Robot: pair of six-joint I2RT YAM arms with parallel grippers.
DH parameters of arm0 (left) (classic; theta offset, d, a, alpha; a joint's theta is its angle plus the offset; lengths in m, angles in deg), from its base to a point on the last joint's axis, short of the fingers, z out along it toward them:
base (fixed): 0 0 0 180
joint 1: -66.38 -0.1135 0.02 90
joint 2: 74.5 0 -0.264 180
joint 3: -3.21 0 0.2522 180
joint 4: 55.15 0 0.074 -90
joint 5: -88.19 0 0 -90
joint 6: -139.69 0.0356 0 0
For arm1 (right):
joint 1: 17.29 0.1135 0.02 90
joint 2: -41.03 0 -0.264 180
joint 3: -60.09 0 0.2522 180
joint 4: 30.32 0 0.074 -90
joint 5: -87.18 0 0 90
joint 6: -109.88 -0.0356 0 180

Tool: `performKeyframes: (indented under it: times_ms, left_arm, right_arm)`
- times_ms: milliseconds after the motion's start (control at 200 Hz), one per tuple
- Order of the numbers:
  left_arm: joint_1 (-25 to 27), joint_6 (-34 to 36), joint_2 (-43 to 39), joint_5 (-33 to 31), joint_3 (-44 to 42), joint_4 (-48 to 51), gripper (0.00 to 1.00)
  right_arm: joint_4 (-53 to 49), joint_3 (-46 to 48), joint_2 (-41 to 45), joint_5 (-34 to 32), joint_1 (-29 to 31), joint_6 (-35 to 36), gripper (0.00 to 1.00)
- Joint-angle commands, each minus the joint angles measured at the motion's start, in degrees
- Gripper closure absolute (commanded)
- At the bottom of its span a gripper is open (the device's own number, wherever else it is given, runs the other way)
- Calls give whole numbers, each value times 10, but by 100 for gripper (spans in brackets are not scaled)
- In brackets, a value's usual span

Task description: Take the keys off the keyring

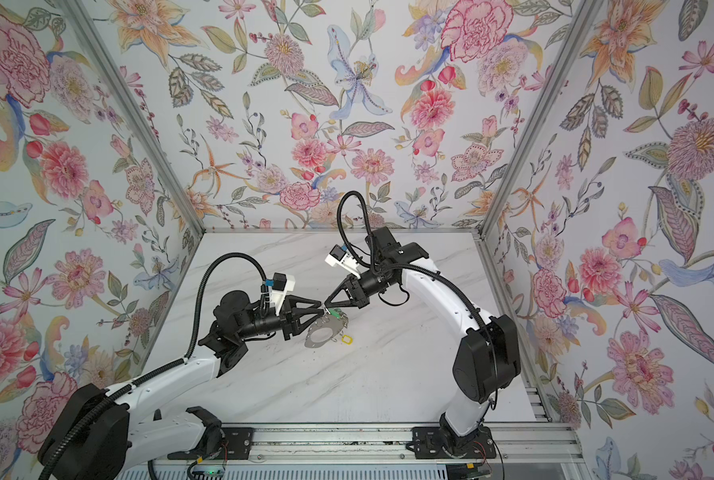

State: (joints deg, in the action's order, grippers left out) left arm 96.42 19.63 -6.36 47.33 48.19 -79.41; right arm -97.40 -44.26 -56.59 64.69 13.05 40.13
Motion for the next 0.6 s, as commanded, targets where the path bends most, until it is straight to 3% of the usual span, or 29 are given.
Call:
performKeyframes:
  times_ms: [0, 596]
  left_arm:
    - [6, -3, 8, 6, 6, -21, 60]
    - [12, -5, 2, 7, 2, -27, 63]
  right_arm:
    - [-3, -21, -4, 30, 0, 21, 100]
    - [-3, -25, -18, 20, 5, 20, 100]
